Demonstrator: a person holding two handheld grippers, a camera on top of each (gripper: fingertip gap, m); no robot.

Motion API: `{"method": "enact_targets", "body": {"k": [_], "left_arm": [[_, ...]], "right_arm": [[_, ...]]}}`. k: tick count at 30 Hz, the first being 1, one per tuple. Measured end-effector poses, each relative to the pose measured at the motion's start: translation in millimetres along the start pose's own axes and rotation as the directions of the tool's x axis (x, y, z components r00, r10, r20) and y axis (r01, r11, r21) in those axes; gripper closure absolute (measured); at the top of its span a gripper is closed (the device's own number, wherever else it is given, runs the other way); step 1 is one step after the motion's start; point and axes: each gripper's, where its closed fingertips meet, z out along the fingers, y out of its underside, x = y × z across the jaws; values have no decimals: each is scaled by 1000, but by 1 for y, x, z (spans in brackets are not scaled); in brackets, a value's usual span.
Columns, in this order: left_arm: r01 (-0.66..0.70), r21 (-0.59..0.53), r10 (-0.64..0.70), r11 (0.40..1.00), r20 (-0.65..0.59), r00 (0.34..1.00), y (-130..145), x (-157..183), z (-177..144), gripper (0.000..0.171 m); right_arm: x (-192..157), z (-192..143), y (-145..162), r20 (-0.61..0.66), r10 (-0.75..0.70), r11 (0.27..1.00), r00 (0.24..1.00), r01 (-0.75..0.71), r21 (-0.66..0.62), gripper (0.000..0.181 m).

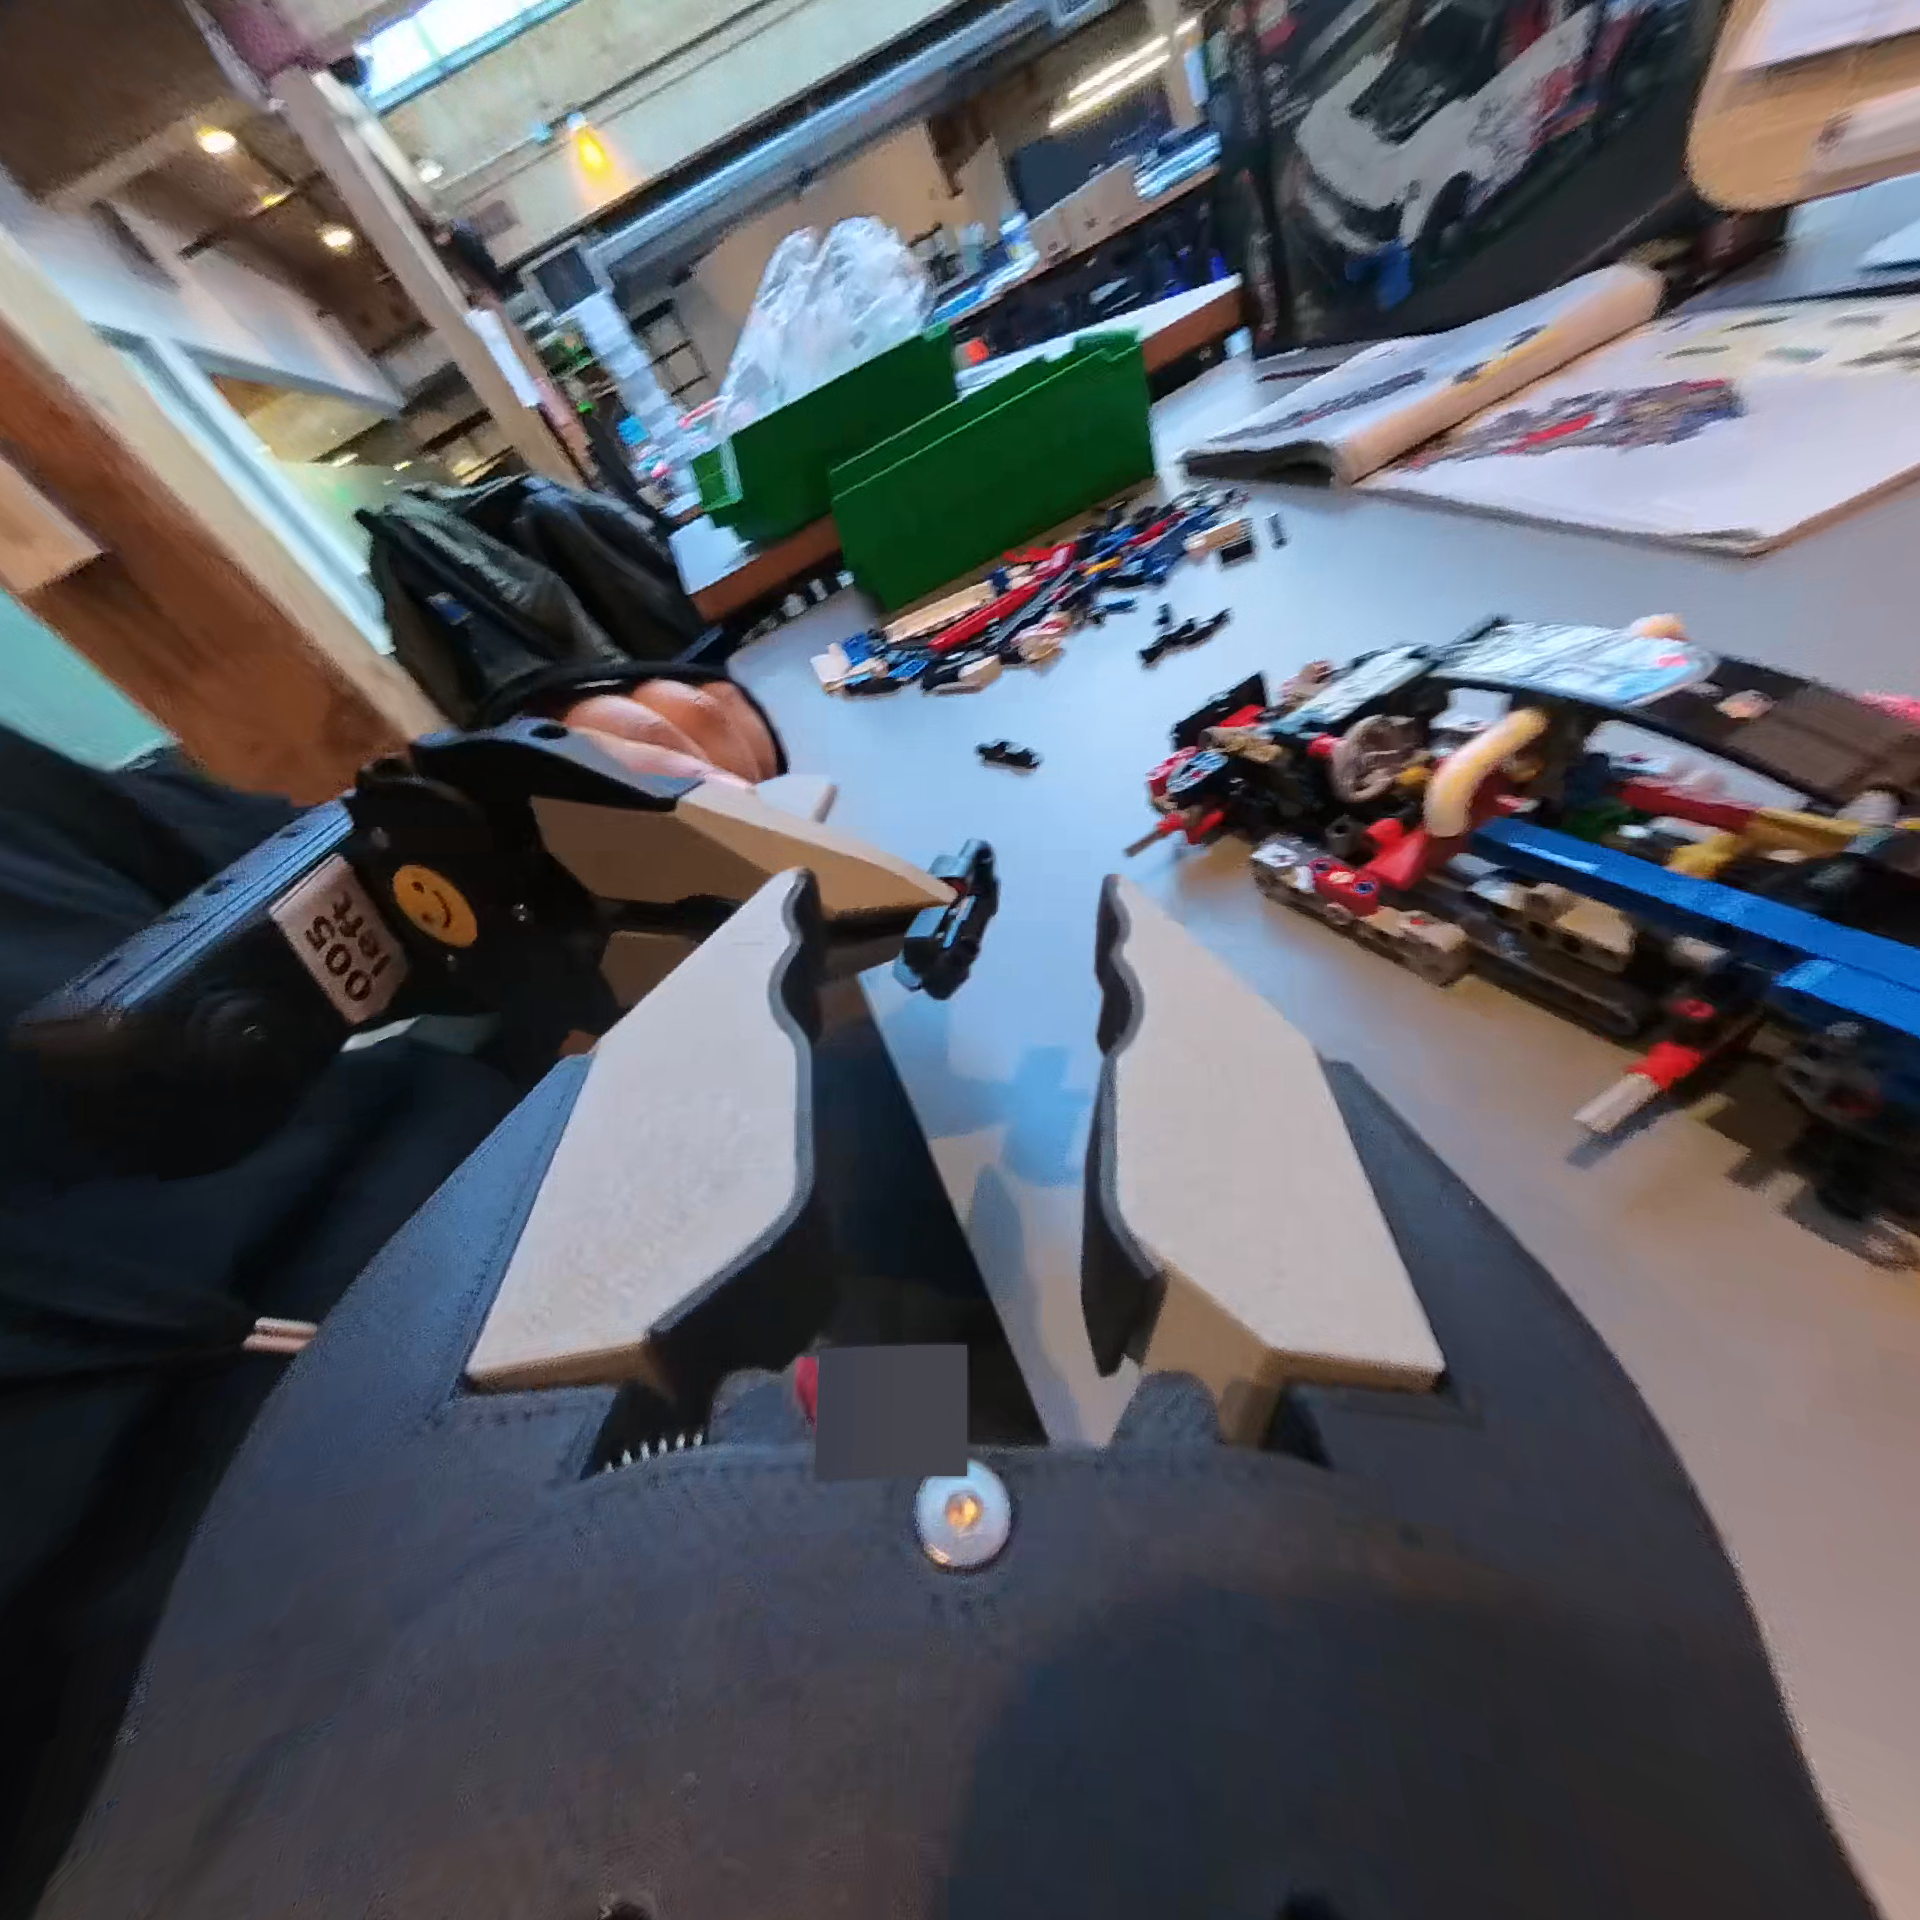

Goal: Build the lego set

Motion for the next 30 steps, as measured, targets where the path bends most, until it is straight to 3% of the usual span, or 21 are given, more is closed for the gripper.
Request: {"method": "enact_targets", "body": {"k": [4,13,18,19,21,24,28,30], "left_arm": [[-16,-21,16,1000,-2,1000,-6,1,-2,171],[64,-103,-67,993,-21,998,6,0,-7,171],[120,-136,-127,983,-50,991,18,5,-7,171],[118,-146,-126,982,-46,991,22,5,-6,171],[123,-154,-132,980,-48,990,27,5,-5,171],[139,-168,-152,976,-61,987,35,8,-4,171],[175,-169,-192,970,-92,977,40,15,0,171],[192,-171,-211,966,-99,972,43,16,4,171]], "right_arm": [[-25,17,10,143,-86,994,986,96,-61,127],[-25,34,17,64,-326,936,943,331,-121,124],[-24,44,17,68,-373,918,925,379,-118,130],[-20,45,15,43,-383,915,923,385,-120,132],[-12,47,12,-2,-381,918,925,377,-126,119],[-8,42,11,25,-270,957,962,271,-100,112],[0,41,29,38,-181,971,983,185,-151,126],[1,43,30,15,-208,966,978,208,-156,122]]}}
